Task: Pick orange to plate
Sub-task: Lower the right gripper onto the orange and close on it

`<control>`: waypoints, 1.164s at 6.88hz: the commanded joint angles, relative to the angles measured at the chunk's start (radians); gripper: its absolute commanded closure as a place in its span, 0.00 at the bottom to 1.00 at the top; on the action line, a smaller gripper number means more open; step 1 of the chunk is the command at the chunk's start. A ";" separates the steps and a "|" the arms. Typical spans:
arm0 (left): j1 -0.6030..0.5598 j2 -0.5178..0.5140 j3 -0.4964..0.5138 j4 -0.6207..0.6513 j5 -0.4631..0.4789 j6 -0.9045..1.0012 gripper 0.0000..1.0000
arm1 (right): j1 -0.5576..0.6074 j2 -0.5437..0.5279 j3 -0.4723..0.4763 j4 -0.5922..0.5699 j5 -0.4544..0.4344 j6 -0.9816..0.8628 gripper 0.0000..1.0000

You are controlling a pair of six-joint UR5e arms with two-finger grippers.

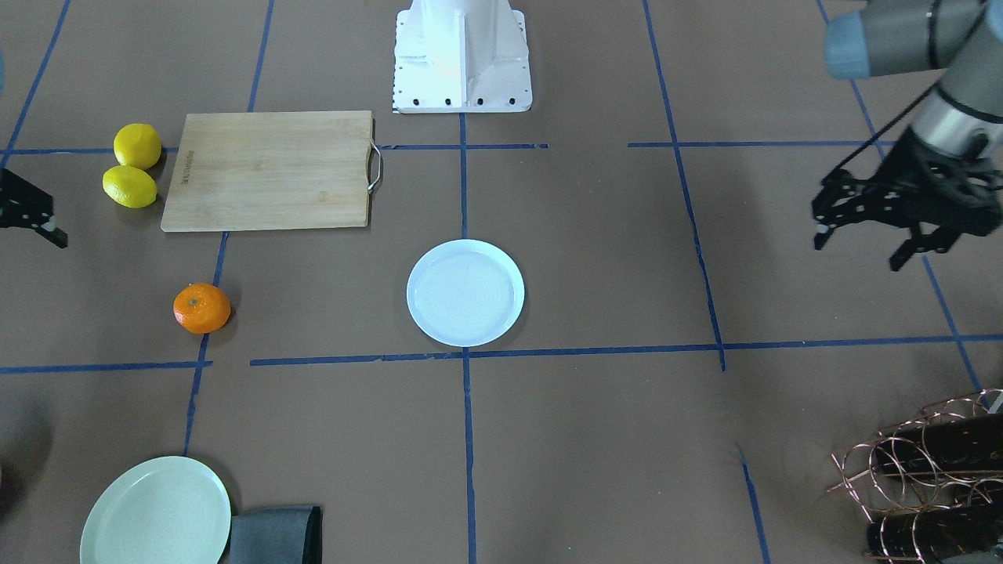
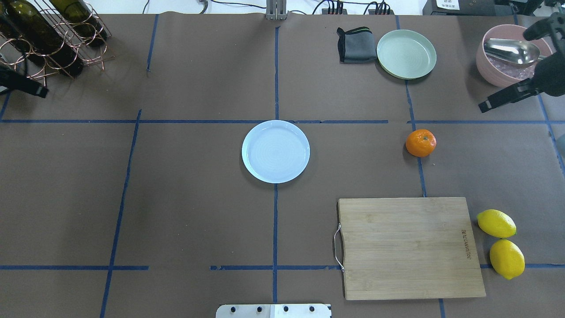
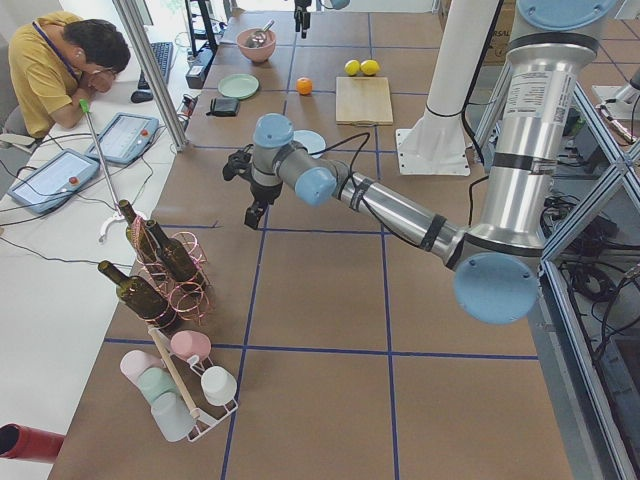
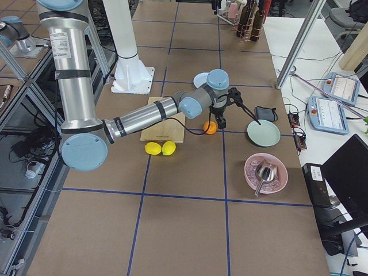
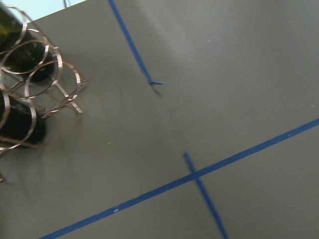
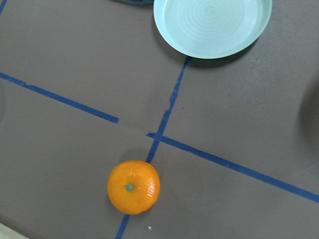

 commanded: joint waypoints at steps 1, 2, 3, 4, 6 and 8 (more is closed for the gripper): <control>-0.167 0.129 0.101 -0.001 -0.096 0.273 0.00 | -0.098 0.128 0.009 -0.146 -0.119 0.094 0.00; -0.214 0.205 0.112 0.000 -0.096 0.422 0.00 | -0.153 0.160 0.006 -0.180 -0.183 0.117 0.00; -0.250 0.277 0.111 0.011 -0.097 0.469 0.00 | -0.213 0.171 0.003 -0.176 -0.241 0.171 0.00; -0.273 0.290 0.100 0.116 -0.096 0.469 0.00 | -0.239 0.171 0.003 -0.172 -0.256 0.213 0.00; -0.289 0.223 0.091 0.273 -0.052 0.471 0.00 | -0.264 0.168 -0.001 -0.167 -0.288 0.236 0.00; -0.287 0.212 0.114 0.269 -0.048 0.463 0.00 | -0.304 0.165 -0.027 -0.164 -0.349 0.261 0.00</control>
